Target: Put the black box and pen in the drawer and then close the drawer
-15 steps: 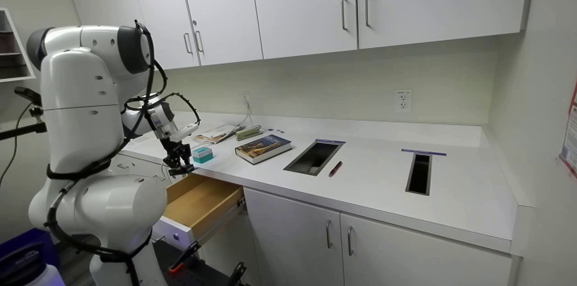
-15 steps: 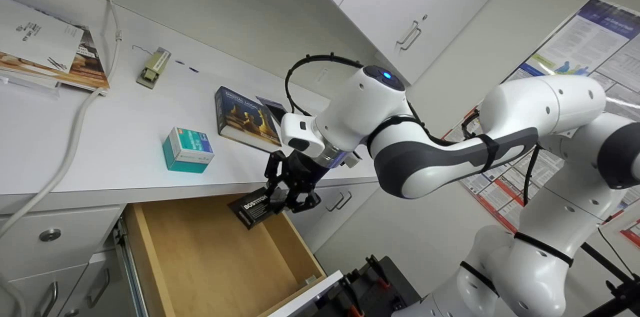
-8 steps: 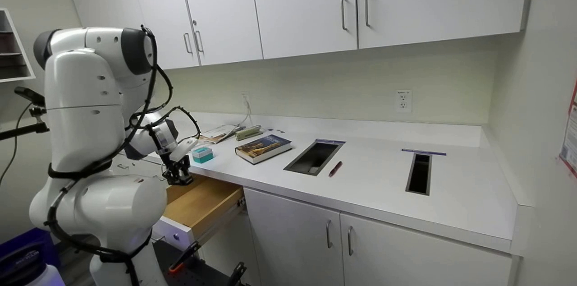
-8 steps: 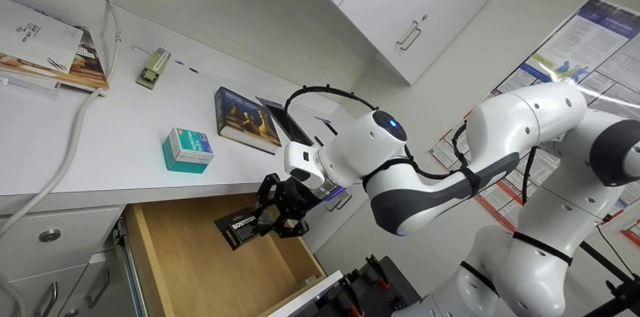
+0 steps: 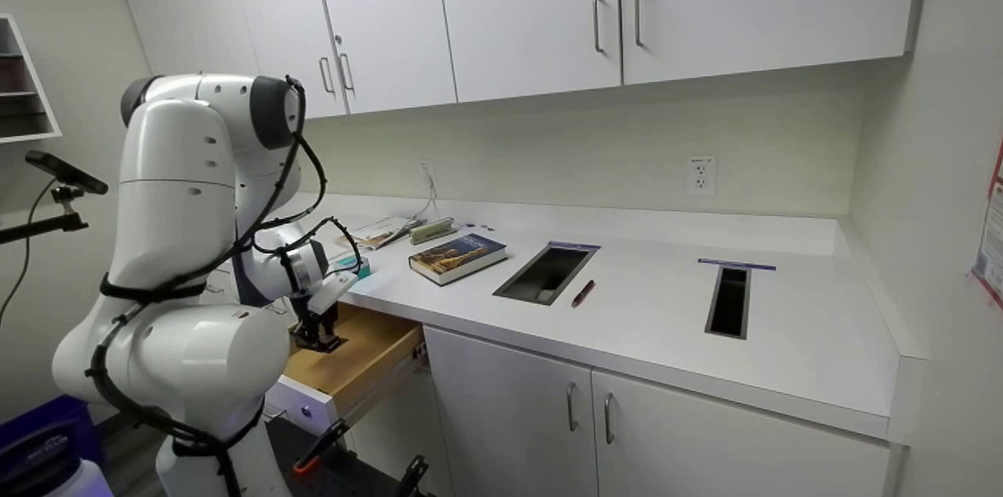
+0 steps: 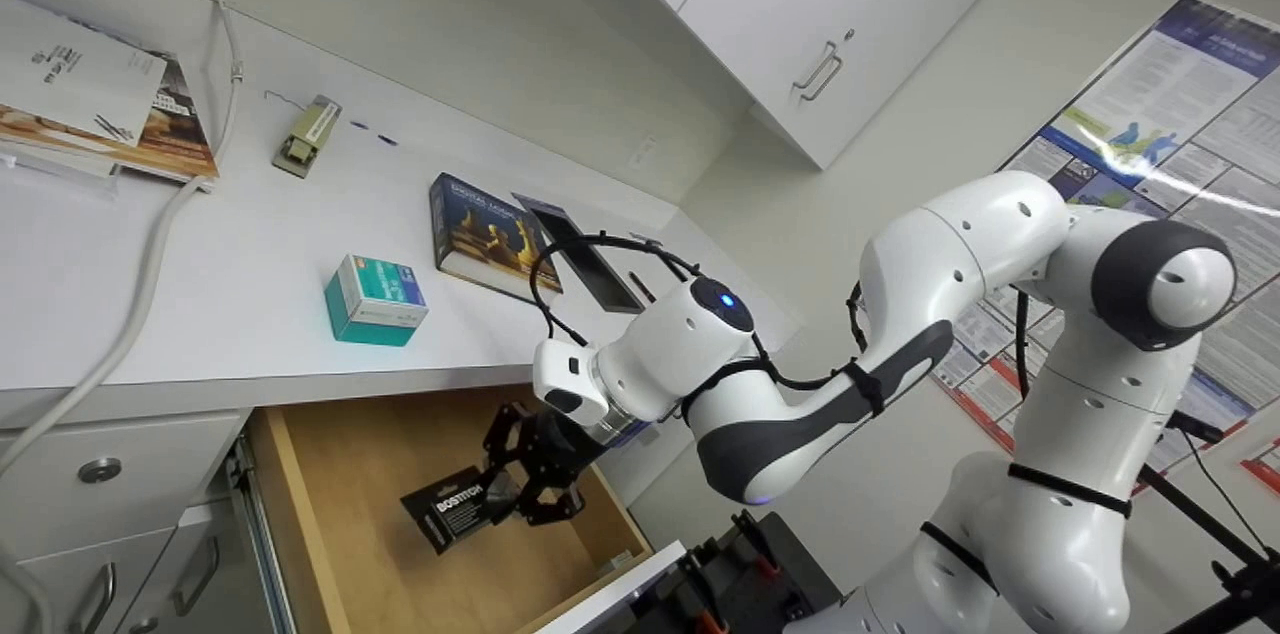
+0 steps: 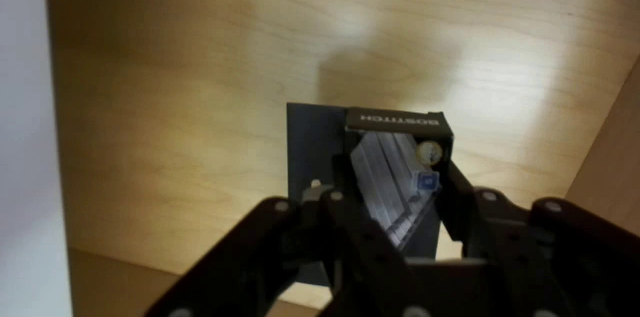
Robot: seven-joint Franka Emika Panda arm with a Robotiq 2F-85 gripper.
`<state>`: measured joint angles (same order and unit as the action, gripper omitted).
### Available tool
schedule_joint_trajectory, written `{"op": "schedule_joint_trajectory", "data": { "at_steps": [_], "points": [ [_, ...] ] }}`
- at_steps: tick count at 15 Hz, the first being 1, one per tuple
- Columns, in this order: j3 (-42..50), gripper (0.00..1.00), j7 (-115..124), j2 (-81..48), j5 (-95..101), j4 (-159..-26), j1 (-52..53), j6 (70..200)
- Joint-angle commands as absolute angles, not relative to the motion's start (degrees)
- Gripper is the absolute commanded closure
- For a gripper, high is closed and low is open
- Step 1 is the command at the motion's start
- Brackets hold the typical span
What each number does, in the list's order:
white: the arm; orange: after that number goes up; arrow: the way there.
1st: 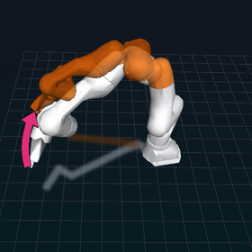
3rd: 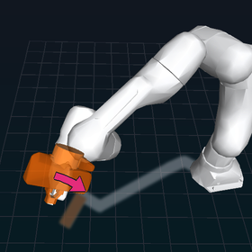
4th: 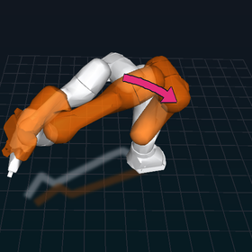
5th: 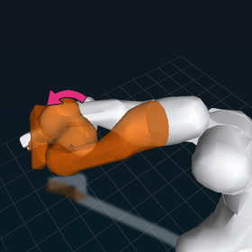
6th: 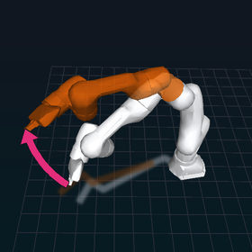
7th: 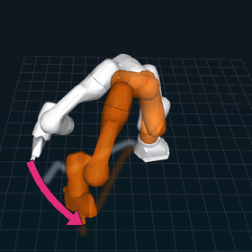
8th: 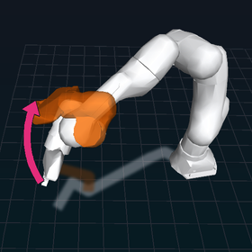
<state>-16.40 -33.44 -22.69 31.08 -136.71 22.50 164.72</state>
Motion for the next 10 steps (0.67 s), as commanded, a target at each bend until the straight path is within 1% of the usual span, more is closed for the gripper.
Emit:
{"op": "schedule_joint_trajectory", "data": {
  "at_steps": [1,4,6,7,9,10],
  "points": [
    [-16.2,0.82,-33.8,-28.9,31.7,-133.4,21.2,167.2],
    [-16.1,0.82,-33.6,-32.1,31.6,-131.1,21.4,166.4],
    [-16.0,0.31,-33.1,-32.9,31.6,-129.9,22.1,165.2],
    [-16.0,0.31,-32.9,-32.8,31.7,-129.7,22.4,164.8],
    [-15.0,0.18,-31.1,-30.2,32.5,-130.6,24.1,164.0],
    [-15.2,0.09,-30.8,-29.0,32.3,-131.2,24.2,163.6]
  ]
}}
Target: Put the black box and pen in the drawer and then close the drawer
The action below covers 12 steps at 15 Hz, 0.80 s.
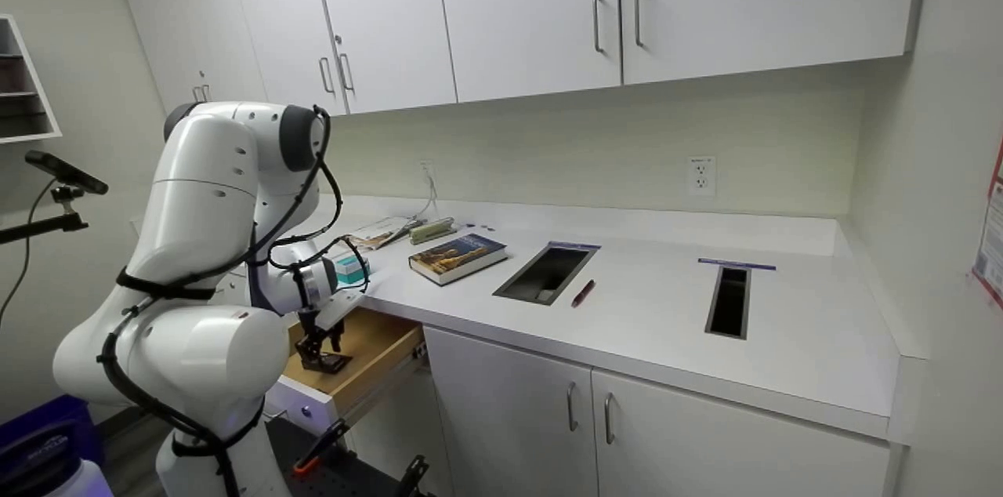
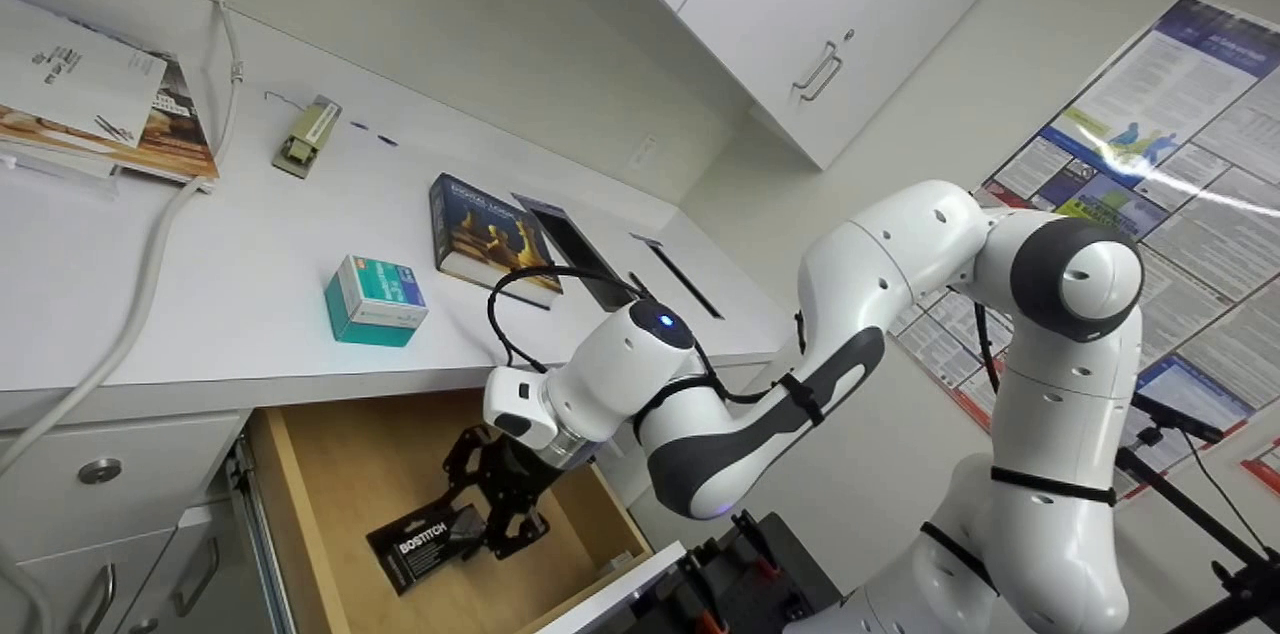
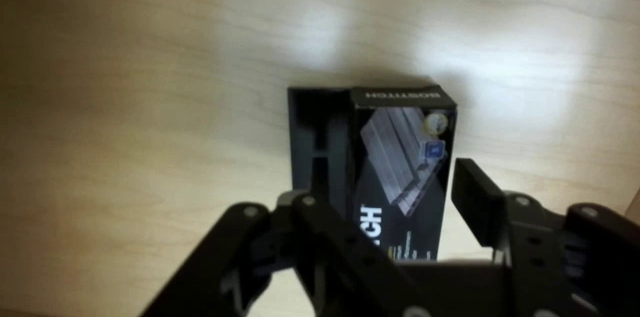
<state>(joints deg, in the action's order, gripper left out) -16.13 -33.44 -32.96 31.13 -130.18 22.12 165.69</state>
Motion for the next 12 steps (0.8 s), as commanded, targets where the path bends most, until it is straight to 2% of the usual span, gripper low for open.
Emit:
{"op": "schedule_joint_trajectory", "data": {
  "at_steps": [1,2,8,12],
  "points": [
    [-15.7,0.03,-30.7,-27.3,32.0,-132.2,24.0,163.1],
    [-17.6,0.0,-32.0,-25.3,30.8,-133.6,22.7,161.9],
    [-24.2,0.0,-26.2,-10.7,18.1,-140.4,19.1,154.9],
    [-24.4,0.0,-24.7,1.4,7.1,-146.1,17.1,153.6]
  ]
}}
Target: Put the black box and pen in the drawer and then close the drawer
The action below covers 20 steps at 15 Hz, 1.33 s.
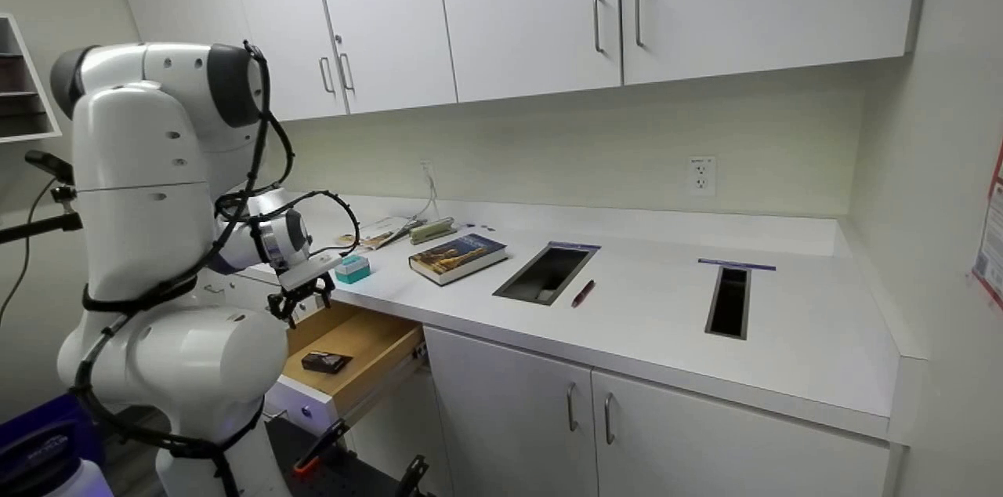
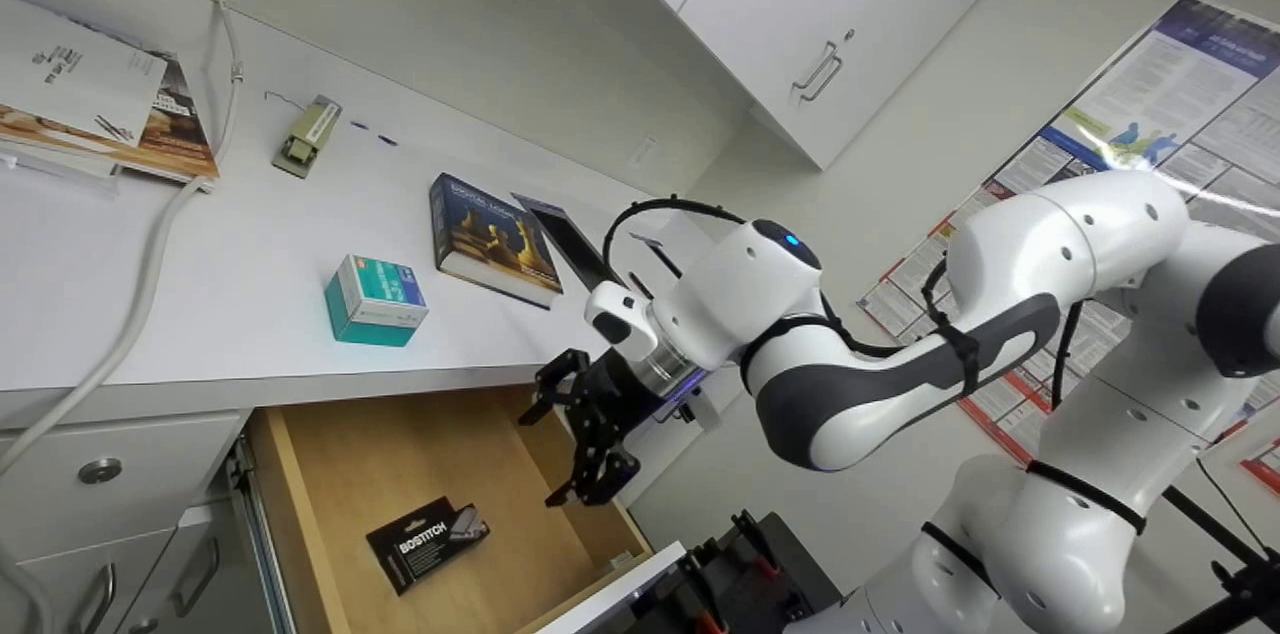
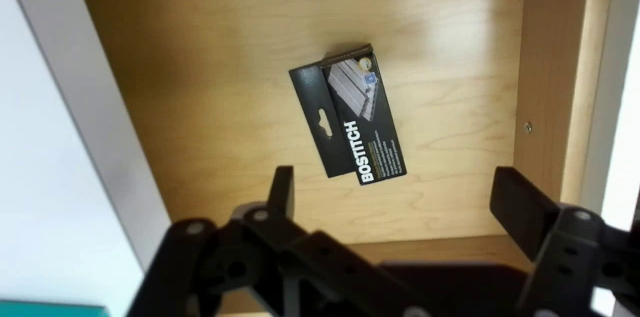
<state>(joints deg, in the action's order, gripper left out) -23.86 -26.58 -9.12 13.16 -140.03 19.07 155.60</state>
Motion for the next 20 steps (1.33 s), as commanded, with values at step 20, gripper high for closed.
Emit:
{"op": "schedule_joint_trajectory", "data": {
  "at_steps": [20],
  "points": [
    [-4.1,0.0,-12.5,21.6,11.6,-155.7,3.5,152.9]
  ]
}}
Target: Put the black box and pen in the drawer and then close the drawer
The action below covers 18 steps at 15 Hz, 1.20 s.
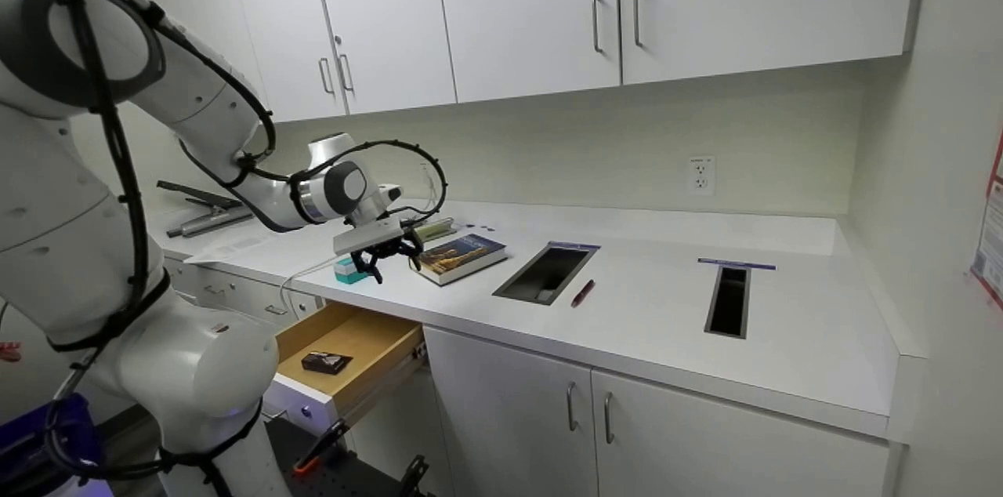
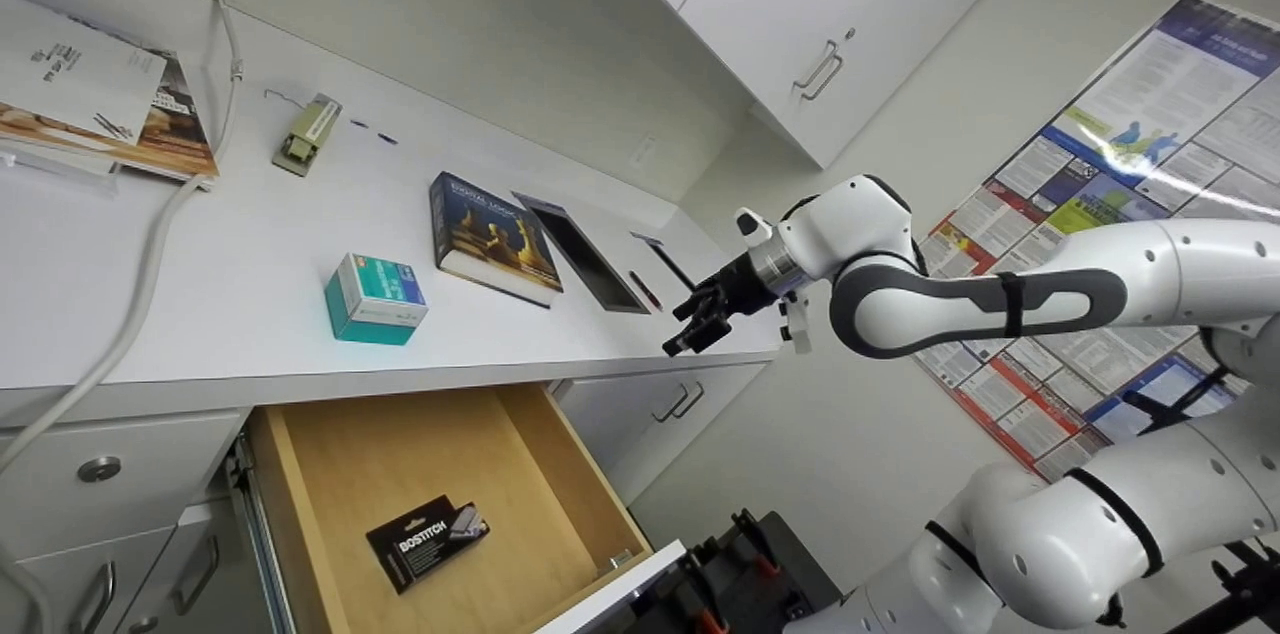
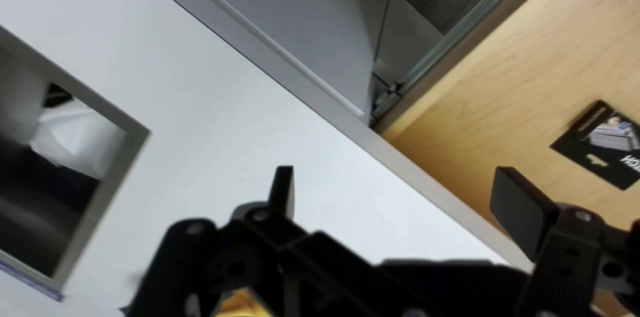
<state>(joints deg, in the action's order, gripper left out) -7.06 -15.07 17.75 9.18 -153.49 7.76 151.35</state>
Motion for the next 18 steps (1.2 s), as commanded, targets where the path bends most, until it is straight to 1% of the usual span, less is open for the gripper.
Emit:
{"op": "schedule_joint_trajectory", "data": {
  "at_steps": [1,4,6,7,9,11,12,15,18],
  "points": [
    [-2.5,0.0,-12.5,21.9,12.6,-155.8,1.4,153.5],
    [0.7,0.0,-10.2,21.5,16.0,-154.8,-5.1,156.1],
    [0.0,0.0,-5.1,20.8,19.7,-154.5,-9.8,158.8],
    [1.6,0.0,-10.4,20.7,16.7,-153.9,-6.2,156.0],
    [1.6,0.0,-8.2,20.7,18.6,-153.9,-8.7,157.1],
    [1.3,0.0,-7.3,20.6,18.9,-153.9,-8.9,157.2],
    [-0.2,0.0,-3.5,18.9,20.7,-152.1,-11.3,156.7],
    [-0.7,0.0,4.5,13.3,23.7,-145.4,-16.4,155.3],
    [0.4,0.0,11.1,6.9,27.3,-137.3,-19.1,152.1]
  ]
}}
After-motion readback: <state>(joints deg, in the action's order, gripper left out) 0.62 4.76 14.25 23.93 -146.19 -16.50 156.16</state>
